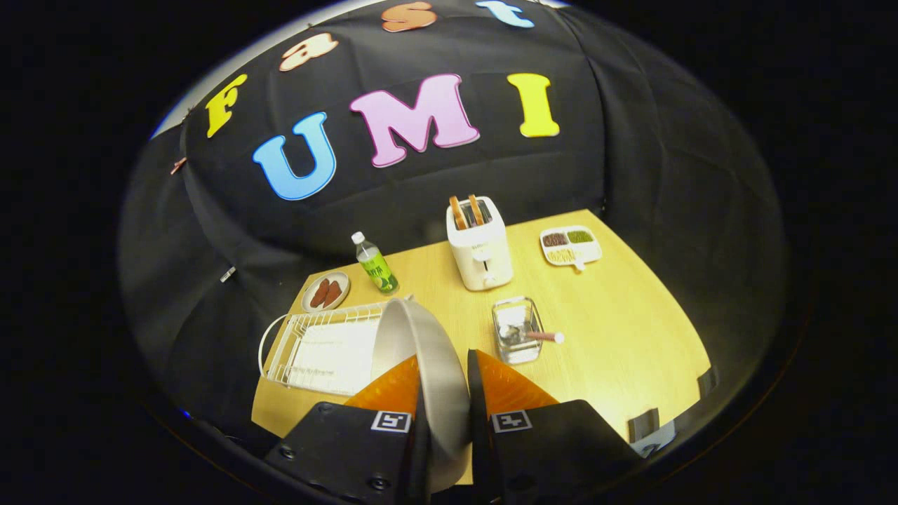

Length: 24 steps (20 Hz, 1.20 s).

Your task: Take the plate from the dish rack, then take the spoon from the basket and place it into the plate.

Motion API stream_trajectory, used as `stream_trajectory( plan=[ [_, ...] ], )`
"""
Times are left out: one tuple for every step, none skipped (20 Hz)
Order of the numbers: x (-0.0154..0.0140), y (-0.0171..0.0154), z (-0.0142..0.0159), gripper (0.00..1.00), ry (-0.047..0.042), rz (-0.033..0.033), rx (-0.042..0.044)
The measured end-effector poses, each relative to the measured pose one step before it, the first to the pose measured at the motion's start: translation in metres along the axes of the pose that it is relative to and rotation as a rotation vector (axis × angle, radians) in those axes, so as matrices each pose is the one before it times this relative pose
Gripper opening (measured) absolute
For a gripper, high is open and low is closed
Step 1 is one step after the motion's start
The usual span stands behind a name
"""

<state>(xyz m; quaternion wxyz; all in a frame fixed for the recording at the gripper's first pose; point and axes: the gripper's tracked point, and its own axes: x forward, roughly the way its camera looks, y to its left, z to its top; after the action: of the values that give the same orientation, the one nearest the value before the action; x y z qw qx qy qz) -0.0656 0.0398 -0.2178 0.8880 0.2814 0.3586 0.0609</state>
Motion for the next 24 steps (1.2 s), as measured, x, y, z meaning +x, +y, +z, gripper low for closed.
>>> stream_trajectory(
  plan=[
    [0.00112,-0.01386,-0.01565,0.27,0.02508,0.00167,0.02321],
    [0.00298,-0.01488,-0.01561,0.27,0.02790,-0.00805,0.02361],
    [0.00449,-0.01528,-0.01420,0.27,0.02254,-0.01183,0.02769],
    [0.00752,-0.01343,-0.01457,0.27,0.02516,-0.00886,0.02587],
    [0.00966,-0.01265,-0.01481,0.27,0.02711,-0.00988,0.02372],
    [0.01076,-0.01033,-0.01396,0.27,0.02799,-0.00780,0.02033],
    [0.01032,-0.00746,-0.01263,0.27,0.03149,-0.00350,0.02021],
    [0.00976,-0.00522,-0.01189,0.27,0.02453,0.00348,0.01609],
    [0.00842,-0.00040,-0.00663,0.27,0.01970,0.01385,0.01472],
    [0.00928,-0.00037,-0.00549,0.27,0.01613,0.01823,0.01000],
    [0.00986,0.00085,-0.00418,0.27,0.01388,0.01346,0.00286],
    [0.00534,-0.00211,-0.00419,0.27,0.01567,0.01326,0.00497],
    [0.00841,0.00343,0.00039,0.27,0.00100,0.02035,0.02041],
    [0.00160,0.00162,-0.00040,0.27,0.00181,0.00771,0.01347],
    [0.00399,0.00203,0.00030,0.27,0.00006,0.00343,0.00773],
    [0.00179,-0.00135,-0.00266,0.28,0.00680,-0.00572,0.00592],
    [0.00343,-0.00257,-0.00245,0.28,0.00814,-0.01309,-0.00029],
    [0.00283,-0.00376,-0.00347,0.29,0.00642,-0.02603,-0.00829],
    [0.00229,-0.00389,-0.00075,0.31,0.00517,-0.01676,-0.00641],
    [0.00157,0.00075,-0.00106,0.36,0.00186,-0.01339,0.00494],
    [0.00224,0.00044,0.00077,0.37,0.00332,-0.01007,0.01151],
    [0.00415,-0.00178,0.00055,0.39,0.00043,-0.01830,0.00825],
    [0.00377,-0.00388,0.00054,0.40,0.00174,-0.03287,-0.00131],
    [0.00128,-0.00566,0.00077,0.42,0.00216,-0.03474,-0.01080]
  ],
)
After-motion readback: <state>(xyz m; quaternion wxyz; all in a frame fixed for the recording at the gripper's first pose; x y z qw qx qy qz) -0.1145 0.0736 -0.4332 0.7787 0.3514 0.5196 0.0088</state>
